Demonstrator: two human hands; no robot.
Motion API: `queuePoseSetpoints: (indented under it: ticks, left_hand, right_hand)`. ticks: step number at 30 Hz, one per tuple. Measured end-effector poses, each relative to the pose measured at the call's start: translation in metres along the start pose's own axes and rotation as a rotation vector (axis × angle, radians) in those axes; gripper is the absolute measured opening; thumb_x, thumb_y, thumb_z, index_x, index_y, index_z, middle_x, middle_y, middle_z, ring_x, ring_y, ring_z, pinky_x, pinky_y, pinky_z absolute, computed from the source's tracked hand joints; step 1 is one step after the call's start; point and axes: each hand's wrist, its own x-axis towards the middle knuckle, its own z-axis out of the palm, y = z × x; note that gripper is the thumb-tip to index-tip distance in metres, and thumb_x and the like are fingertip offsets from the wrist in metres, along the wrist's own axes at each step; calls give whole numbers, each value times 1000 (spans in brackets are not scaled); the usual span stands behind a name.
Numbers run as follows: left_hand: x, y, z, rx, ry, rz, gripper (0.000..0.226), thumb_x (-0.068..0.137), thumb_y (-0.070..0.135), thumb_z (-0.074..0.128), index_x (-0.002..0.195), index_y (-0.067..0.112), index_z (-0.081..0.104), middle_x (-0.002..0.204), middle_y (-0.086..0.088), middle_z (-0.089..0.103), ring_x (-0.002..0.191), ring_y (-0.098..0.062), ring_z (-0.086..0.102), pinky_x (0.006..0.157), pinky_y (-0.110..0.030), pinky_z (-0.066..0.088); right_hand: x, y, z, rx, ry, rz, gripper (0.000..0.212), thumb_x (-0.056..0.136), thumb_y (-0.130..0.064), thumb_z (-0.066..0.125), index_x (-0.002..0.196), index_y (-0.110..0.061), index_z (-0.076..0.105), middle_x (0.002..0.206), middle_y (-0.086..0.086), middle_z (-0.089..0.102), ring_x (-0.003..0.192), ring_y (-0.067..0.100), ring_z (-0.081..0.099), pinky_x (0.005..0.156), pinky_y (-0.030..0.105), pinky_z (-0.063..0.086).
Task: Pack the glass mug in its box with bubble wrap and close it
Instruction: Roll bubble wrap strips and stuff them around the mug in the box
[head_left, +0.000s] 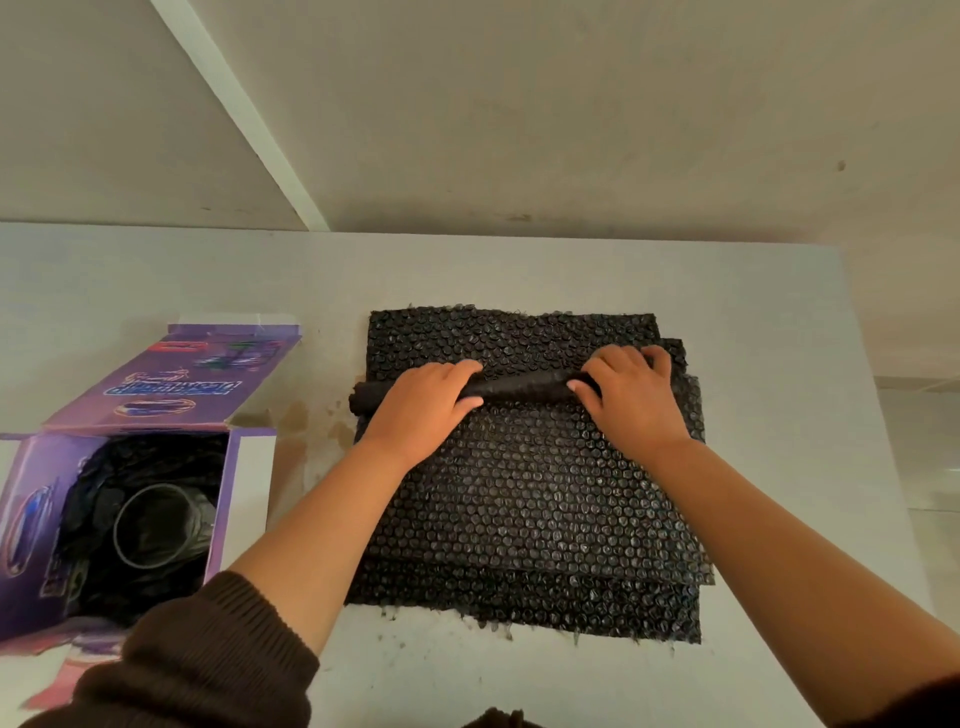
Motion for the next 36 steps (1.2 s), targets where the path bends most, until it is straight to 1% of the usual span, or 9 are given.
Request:
queuePoseSetpoints:
  ticks: [3, 7, 10, 13, 16, 20, 27, 31, 36]
  left_hand:
    - [15, -3, -8, 2, 6, -22, 48, 96, 36, 48, 138, 16, 39, 107, -6, 65, 84, -25, 62, 69, -32, 45]
    - [34, -18, -6, 103, 49, 17, 31, 93, 30, 55, 120, 15, 55, 115, -6, 58, 99, -26, 58, 86, -38, 43]
    - [41, -21, -2, 149, 97, 33, 17, 91, 24, 57, 103, 13, 61, 102, -5, 59, 93, -25, 57, 80, -39, 45]
    - [41, -20, 1, 187, 123, 20, 35, 93, 42, 45, 99, 15, 66, 97, -1, 64, 95, -23, 59, 83, -39, 44]
    - [41, -22, 1, 228, 100, -1, 51, 89, 57, 44, 112, 17, 65, 109, 1, 64, 105, -21, 56, 91, -40, 40]
    - [53, -28, 0, 123, 67, -44, 50, 95, 40, 47, 139, 18, 40, 122, -4, 60, 111, -24, 53, 94, -38, 40]
    - [76, -39, -6, 105, 84, 30, 39, 93, 29, 54, 130, 18, 51, 125, -6, 53, 119, -25, 45, 102, -41, 32]
    - [76, -45, -1, 130, -45, -8, 62, 93, 53, 42, 144, 19, 34, 141, -4, 41, 131, -24, 34, 109, -43, 23]
    - [86, -45, -10, 88, -67, -65, 52, 98, 41, 40, 145, 23, 30, 141, -4, 44, 129, -23, 38, 106, -41, 29]
  right_hand:
    - [9, -2, 0, -3, 77, 70, 29, 87, -33, 60, 109, -14, 59, 109, 10, 53, 103, 32, 49, 95, 51, 31]
    - [21, -6, -3, 2, 83, 7, 29, 87, -36, 59, 103, -12, 62, 104, 10, 55, 98, 31, 50, 89, 48, 37]
    - [25, -6, -1, -12, -44, -129, 44, 87, -49, 50, 108, -12, 63, 103, 6, 61, 100, 28, 55, 92, 46, 39]
    - [34, -6, 2, -15, -39, -127, 37, 90, -40, 54, 114, -13, 59, 98, 6, 67, 94, 28, 61, 95, 45, 39]
    - [49, -8, -4, -5, -5, -95, 27, 93, -33, 53, 109, -12, 56, 76, 3, 68, 73, 26, 63, 94, 43, 38]
    - [78, -10, -13, -36, -98, -70, 26, 98, -36, 41, 107, -13, 47, 57, -3, 54, 60, 25, 58, 104, 41, 26]
    - [87, -4, 0, -75, 84, -55, 29, 88, -38, 57, 92, -12, 68, 99, 7, 61, 94, 30, 54, 89, 48, 35]
    - [76, 3, 8, -81, -12, -162, 43, 88, -45, 54, 116, -13, 61, 112, 6, 63, 105, 28, 57, 94, 47, 35]
    - [84, 3, -1, 10, -54, -106, 34, 95, -24, 48, 129, -18, 51, 120, 4, 63, 112, 26, 56, 104, 45, 27]
